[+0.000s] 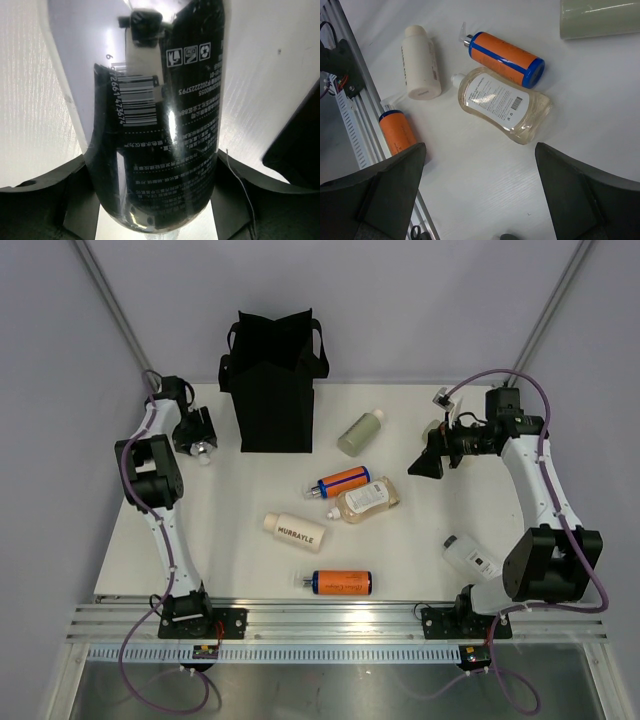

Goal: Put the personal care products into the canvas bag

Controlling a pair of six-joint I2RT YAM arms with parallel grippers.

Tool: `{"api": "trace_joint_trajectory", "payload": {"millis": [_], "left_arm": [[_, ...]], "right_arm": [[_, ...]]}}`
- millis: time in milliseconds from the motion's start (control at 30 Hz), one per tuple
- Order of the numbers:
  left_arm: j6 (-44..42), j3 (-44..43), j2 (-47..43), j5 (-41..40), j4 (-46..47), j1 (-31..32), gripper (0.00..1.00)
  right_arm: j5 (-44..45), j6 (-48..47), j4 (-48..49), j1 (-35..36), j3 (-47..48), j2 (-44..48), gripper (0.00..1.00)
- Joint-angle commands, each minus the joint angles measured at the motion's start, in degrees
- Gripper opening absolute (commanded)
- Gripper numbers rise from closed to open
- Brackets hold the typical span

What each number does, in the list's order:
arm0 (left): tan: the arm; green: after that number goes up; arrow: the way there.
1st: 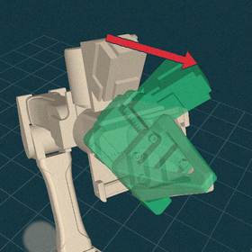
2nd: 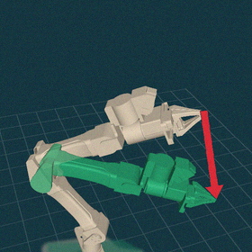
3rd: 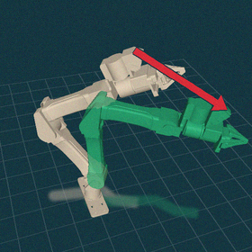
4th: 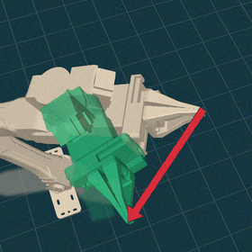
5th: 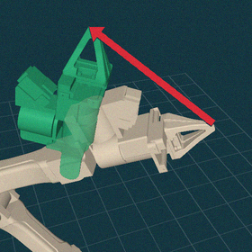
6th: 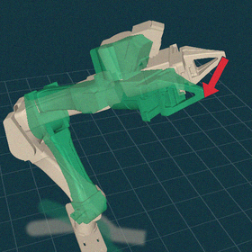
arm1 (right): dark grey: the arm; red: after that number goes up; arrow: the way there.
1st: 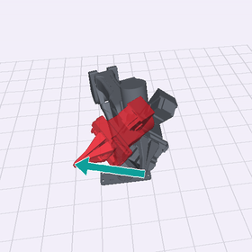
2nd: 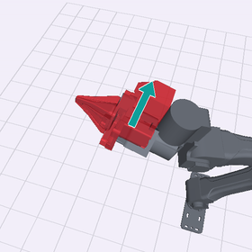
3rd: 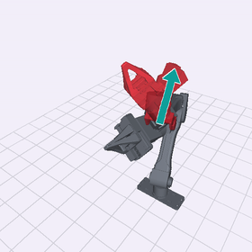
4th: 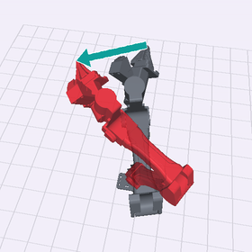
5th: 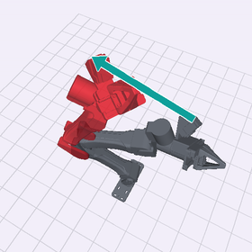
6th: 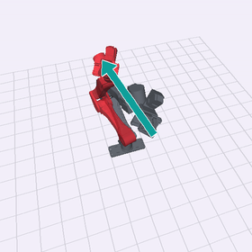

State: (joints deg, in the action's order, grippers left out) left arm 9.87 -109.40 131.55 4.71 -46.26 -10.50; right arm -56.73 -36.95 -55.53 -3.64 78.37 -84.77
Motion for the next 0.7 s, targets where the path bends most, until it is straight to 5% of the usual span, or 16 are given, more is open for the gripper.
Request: {"api": "trace_joint_trajectory", "payload": {"millis": [0,167,400,667], "left_arm": [[2.8,-2.5,0.8,-0.5,0.5,-0.4,0.00],[6.2,3.6,-5.3,3.9,6.8,-1.0,0.00],[19.7,25.8,-22.3,18.3,26.7,-5.8,0.00],[29.0,38.8,-33.5,23.2,39.0,-6.5,0.00]], "right_arm": [[-1.6,0.5,0.9,-0.1,-2.1,4.4,0.99],[-1.2,1.1,1.4,-0.1,-5.1,7.6,0.99],[-2.5,3.1,2.6,-0.1,-7.6,11.2,0.99],[-3.5,3.5,2.9,-0.1,-7.6,10.8,0.99]]}}
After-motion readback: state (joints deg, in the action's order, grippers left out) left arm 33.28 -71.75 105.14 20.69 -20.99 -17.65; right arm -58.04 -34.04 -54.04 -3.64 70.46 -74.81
